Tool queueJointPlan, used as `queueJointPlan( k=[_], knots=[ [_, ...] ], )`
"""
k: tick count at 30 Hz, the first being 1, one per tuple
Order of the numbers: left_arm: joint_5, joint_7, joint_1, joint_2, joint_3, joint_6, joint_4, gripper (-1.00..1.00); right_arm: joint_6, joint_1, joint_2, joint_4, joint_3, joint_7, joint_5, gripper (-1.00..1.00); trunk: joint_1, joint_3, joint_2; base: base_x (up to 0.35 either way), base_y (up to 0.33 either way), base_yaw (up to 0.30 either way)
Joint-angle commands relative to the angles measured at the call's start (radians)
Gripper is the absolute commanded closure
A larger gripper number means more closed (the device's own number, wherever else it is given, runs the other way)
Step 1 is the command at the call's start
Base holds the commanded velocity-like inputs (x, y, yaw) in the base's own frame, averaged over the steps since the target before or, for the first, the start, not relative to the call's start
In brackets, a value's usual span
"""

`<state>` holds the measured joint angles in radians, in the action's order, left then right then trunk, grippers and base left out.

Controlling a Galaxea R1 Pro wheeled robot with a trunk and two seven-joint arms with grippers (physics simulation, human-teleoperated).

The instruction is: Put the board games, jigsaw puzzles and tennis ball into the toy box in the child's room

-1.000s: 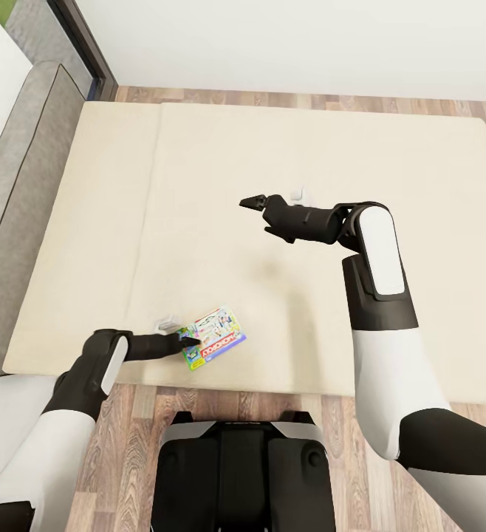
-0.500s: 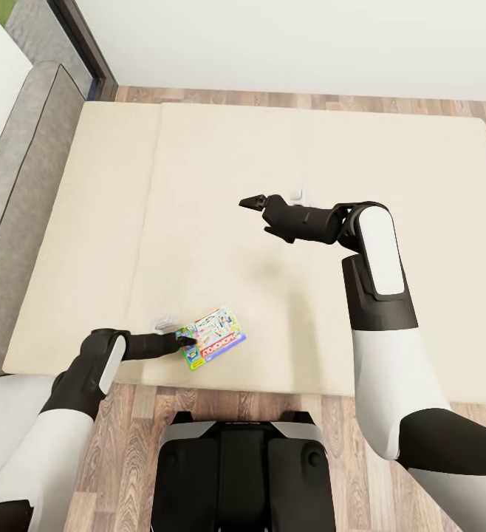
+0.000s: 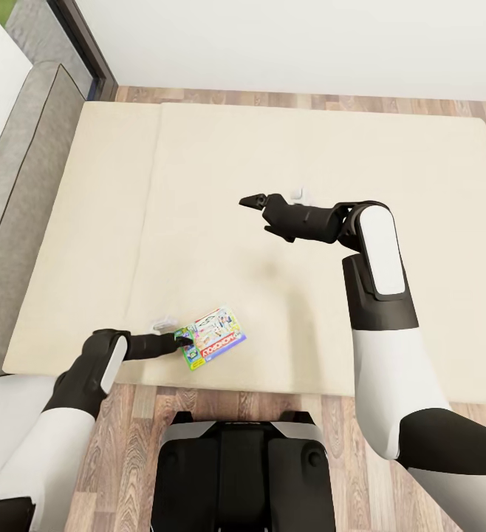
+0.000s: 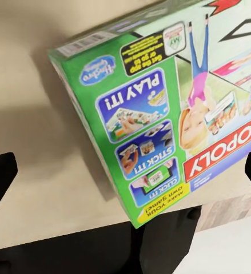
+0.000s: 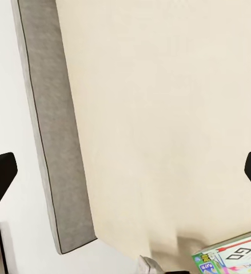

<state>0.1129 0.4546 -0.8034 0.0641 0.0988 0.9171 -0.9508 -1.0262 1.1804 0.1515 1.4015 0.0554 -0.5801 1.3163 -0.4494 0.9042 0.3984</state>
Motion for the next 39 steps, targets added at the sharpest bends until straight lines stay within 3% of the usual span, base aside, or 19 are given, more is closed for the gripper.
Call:
queueJointPlan(
  k=[1,11,39],
  knots=[
    [0.01,-0.004,-0.001,0.0,0.001,0.003,0.006,-1.0,-0.002,0.001,0.0,0.001,0.0,-0.01,0.009,-1.0,-0.001,0.001,0.002,0.0,0.0,0.0],
    [0.011,-0.008,-0.024,-0.003,0.001,-0.074,0.1,-1.0,-0.002,0.001,0.0,0.002,-0.001,-0.01,0.01,-1.0,-0.001,0.001,0.002,0.0,0.0,0.0],
    [0.016,-0.008,-0.03,-0.016,-0.001,-0.112,0.112,-1.0,-0.002,0.0,0.0,-0.001,0.0,-0.01,0.009,-1.0,-0.001,0.001,0.002,0.0,0.0,0.0]
  ],
)
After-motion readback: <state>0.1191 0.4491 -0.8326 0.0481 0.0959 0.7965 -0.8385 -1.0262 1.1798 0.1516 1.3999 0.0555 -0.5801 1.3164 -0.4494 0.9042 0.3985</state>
